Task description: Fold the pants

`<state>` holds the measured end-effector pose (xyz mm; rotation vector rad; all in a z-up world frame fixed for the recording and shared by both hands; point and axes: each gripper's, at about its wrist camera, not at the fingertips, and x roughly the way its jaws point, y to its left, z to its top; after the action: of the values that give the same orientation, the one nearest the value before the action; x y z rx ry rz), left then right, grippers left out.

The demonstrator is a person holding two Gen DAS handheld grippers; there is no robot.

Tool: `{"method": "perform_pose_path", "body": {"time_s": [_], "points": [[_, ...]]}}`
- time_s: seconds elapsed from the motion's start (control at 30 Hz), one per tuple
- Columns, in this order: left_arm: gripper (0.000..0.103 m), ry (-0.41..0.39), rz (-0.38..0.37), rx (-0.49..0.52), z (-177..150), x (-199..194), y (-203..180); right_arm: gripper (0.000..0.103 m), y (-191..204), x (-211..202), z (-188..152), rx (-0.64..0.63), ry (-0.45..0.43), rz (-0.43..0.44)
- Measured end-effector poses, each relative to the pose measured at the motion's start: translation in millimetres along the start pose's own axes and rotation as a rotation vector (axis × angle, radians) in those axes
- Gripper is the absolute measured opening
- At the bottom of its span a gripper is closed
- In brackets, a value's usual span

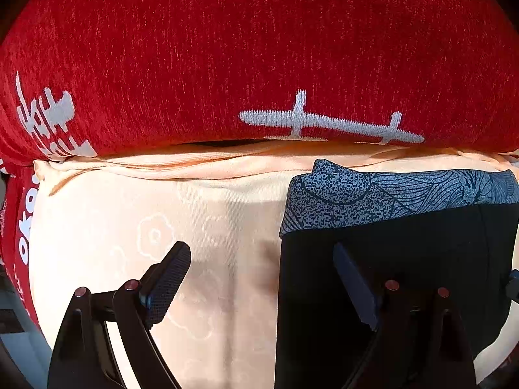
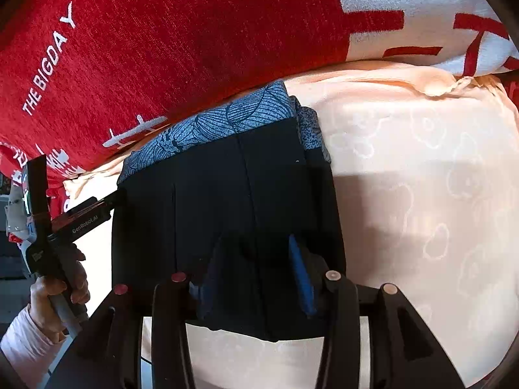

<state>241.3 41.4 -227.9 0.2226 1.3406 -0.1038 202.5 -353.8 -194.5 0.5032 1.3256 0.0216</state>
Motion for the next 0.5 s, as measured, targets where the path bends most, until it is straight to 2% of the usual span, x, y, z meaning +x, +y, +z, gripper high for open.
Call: {"method": "perform_pose_path", "body": {"time_s": [0.27, 0.5], "points": [[0.09, -0.007, -0.013, -0.005, -11, -6, 4, 0.048, 3, -2, -10, -0.01, 0.003, -0.025], [0.09, 0.025, -0.044, -0.002, -29, -12, 9, 0.052, -12, -5, -23, 0.02, 0.011, -0.028]]}}
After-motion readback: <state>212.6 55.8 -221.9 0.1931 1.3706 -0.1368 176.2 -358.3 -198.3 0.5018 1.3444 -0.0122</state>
